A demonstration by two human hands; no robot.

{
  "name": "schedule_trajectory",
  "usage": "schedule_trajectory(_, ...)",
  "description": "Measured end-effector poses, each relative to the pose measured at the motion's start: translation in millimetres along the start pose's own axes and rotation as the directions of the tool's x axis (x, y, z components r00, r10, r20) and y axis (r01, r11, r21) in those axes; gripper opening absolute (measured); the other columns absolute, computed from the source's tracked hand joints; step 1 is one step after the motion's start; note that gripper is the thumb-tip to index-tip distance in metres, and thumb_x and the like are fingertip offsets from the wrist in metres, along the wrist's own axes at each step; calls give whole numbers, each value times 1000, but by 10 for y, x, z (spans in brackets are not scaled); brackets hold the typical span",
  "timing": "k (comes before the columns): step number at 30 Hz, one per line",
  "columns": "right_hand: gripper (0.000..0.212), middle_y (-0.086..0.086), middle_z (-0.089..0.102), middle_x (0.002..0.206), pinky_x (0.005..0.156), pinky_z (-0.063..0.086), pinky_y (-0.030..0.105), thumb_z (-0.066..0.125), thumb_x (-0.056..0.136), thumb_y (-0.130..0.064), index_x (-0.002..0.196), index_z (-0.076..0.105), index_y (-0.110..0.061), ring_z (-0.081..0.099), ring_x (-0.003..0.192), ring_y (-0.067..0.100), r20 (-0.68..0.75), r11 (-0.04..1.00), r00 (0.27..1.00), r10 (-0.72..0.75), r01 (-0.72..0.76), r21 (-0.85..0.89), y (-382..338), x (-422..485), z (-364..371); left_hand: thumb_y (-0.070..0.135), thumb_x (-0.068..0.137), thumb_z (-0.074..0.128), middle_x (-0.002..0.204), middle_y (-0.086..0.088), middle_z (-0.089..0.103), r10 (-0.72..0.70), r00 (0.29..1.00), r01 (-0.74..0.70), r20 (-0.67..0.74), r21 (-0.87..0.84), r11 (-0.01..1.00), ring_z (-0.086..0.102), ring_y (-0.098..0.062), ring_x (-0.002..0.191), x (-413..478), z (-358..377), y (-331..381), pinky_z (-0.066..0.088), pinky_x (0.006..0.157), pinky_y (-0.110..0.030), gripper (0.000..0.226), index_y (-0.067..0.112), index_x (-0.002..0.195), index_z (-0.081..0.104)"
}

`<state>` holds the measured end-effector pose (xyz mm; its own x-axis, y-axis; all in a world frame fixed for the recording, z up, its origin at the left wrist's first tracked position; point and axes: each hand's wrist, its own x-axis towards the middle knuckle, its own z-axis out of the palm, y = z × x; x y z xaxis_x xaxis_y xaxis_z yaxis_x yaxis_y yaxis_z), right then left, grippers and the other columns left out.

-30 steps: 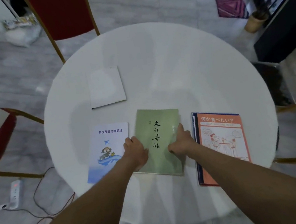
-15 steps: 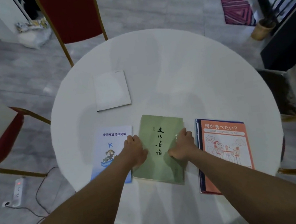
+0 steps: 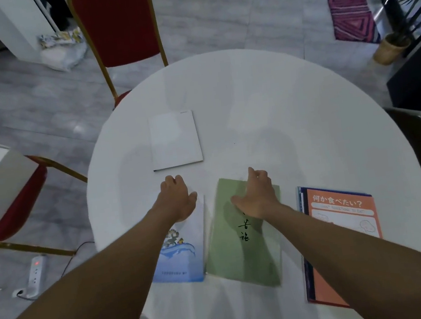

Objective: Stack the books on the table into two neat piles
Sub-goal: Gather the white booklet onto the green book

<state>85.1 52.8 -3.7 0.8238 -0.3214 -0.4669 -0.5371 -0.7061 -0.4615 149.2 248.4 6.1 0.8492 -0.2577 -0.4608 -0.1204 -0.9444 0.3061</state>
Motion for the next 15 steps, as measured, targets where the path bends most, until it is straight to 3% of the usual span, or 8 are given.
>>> schedule_trajectory(6,84,11,27,153,113,30,37,68,88,-39,154,26,-8,28,143,29,30,999,999,-31,30,19,-332,298,114,40,99,46,143,-27,32,-83,996,82,-37,-22,996,32,-40,133,320,-152,-301,32,110,-44,66,-8,142,29)
schedule_trajectory(11,89,12,30,155,115,31,38,70,88,-43,156,25,-8,31,145,28,20,995,998,-54,52,85,-597,573,235,55,80,70,144,-20,27,-198,976,196,87,27,980,30,-37,134,399,-59,-525,36,107,-44,95,-1,143,26)
schedule_trajectory(15,85,13,34,153,114,34,37,70,89,-45,153,30,-5,37,143,29,20,995,998,-61,59,74,-865,854,349,55,74,77,137,-18,31,-159,983,156,93,40,987,34,-35,127,445,-6,-763,38,105,-42,97,4,140,27)
